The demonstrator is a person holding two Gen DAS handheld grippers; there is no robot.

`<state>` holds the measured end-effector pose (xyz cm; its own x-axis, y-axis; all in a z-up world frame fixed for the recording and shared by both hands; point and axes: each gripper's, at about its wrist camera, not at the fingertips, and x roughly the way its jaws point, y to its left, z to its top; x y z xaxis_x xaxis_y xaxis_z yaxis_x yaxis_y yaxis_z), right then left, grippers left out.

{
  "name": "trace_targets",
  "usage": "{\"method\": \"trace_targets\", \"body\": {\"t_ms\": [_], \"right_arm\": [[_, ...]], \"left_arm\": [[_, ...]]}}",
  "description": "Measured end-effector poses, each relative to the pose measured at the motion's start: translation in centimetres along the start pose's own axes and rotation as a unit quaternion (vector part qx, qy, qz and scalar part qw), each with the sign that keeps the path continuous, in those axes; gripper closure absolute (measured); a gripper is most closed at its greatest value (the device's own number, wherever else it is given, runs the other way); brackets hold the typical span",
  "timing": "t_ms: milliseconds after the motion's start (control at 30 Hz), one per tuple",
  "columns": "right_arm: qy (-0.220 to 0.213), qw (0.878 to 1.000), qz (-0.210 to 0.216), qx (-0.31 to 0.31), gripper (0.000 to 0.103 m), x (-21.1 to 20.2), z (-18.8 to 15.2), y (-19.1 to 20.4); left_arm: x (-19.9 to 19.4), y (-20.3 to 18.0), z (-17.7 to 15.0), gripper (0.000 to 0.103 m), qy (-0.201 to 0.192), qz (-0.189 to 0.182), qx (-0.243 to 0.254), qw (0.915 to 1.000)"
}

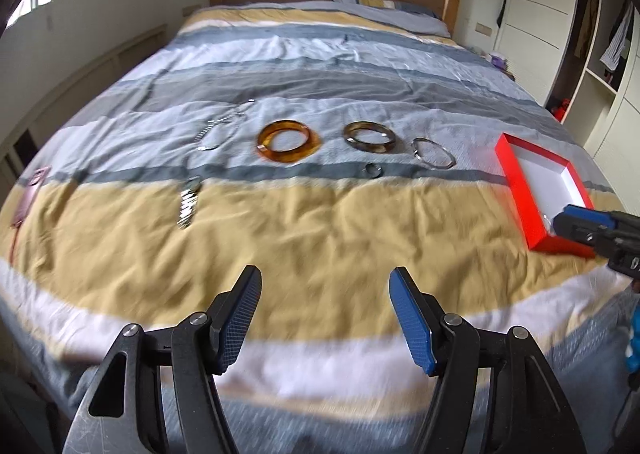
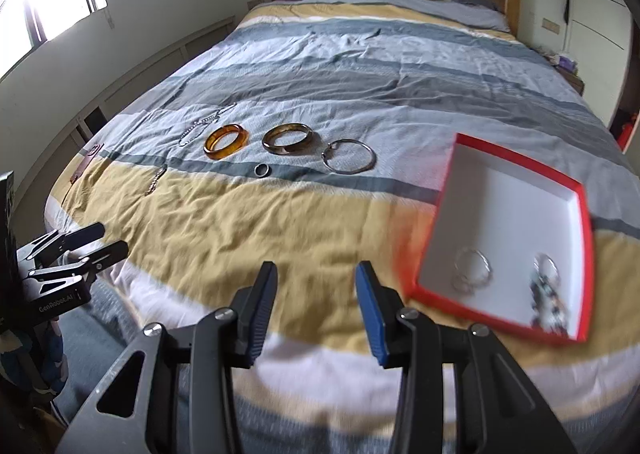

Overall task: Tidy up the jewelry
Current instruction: 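Move the left tool toward the dark ring while the right tool approaches the silver hoop bangle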

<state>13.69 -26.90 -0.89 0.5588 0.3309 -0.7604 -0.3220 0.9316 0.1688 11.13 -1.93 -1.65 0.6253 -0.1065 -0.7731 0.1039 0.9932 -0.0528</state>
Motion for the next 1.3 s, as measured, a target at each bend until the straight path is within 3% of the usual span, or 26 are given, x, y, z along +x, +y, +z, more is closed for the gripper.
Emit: {"method": "trace_targets", "body": {"t_ms": [200, 367, 700, 833, 1000, 1200, 1300], "right_arm": [[0.010, 1.000, 0.011, -0.005, 0.064, 4.1, 3.0, -0.6], [0.018, 1.000, 0.015, -0.006, 0.064, 6.7, 4.9, -1.4], [0.025, 0.999, 0.021, -0.007, 0.064, 10.7, 7.5, -2.4], [0.029, 0.999, 0.025, -0.001, 0.064, 11.9, 7.9, -2.7], [0.037, 0.999, 0.033, 0.005, 0.064, 13.5, 8.5, -2.5], [0.048, 0.998, 0.045, 0.021, 0.065, 15.8, 9.5, -2.2], [0.053, 0.997, 0.042, 0.034, 0.071, 17.1, 10.0, -2.3]], "left_arm": [[5.2, -1.6, 4.0, 0.044, 0.013, -0.027, 0.025, 0.9992], [9.8, -2.4, 6.8, 0.049, 0.028, -0.050, 0.016, 0.9982], [15.6, -3.0, 8.5, 0.058, 0.055, -0.050, 0.023, 0.9970], [16.8, -3.2, 8.6, 0.062, 0.057, -0.049, 0.026, 0.9968], [17.1, -2.8, 8.5, 0.083, 0.053, -0.054, 0.023, 0.9969], [16.6, -2.3, 8.3, 0.083, 0.048, -0.073, 0.016, 0.9961], [16.3, -2.2, 8.2, 0.083, 0.044, -0.079, 0.016, 0.9958]]}}
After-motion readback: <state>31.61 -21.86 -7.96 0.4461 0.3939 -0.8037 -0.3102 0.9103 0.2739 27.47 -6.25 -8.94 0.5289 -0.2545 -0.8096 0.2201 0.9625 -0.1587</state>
